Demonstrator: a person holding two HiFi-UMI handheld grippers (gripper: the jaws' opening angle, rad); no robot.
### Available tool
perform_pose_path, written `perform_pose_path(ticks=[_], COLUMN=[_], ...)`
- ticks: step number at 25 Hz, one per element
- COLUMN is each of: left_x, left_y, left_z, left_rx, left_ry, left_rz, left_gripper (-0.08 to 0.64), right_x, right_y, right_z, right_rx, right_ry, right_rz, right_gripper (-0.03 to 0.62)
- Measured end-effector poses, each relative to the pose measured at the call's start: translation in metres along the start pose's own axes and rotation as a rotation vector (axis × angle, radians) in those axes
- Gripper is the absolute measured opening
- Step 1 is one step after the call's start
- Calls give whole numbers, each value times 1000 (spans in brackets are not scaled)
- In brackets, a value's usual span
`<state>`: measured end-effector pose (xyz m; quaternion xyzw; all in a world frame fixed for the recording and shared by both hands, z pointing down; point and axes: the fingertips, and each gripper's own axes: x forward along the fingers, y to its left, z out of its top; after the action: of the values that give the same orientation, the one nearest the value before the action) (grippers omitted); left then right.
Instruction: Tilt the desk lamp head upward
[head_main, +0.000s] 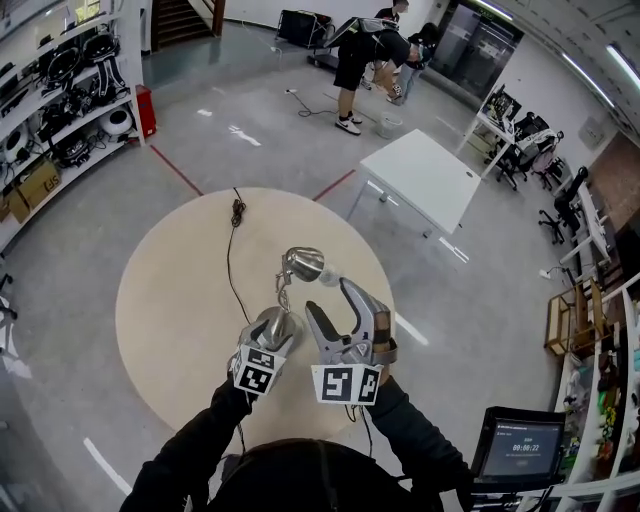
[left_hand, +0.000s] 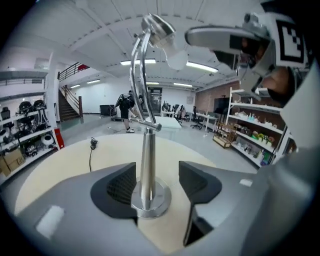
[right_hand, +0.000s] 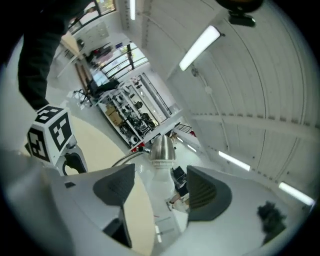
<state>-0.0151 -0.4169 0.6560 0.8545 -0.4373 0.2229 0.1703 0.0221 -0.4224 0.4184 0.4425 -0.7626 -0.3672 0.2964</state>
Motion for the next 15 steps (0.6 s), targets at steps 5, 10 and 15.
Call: perform_pose_path(ticks=[5, 10, 15], left_x=[-60, -119, -151], left_y=[1, -15, -36], left_z=[21, 55, 98], left_rx=[-168, -153, -140], left_ry=[-138, -259, -364], left_rz=[0, -25, -83], left_gripper=[270, 227, 192], right_x=[-28, -62, -78], right_y=[-4, 3, 19], right_z=[-29, -30, -29], right_rx=[379, 863, 1047], right_ry=[1, -96, -135], right_rz=[83, 192, 259], right_gripper=[339, 270, 184])
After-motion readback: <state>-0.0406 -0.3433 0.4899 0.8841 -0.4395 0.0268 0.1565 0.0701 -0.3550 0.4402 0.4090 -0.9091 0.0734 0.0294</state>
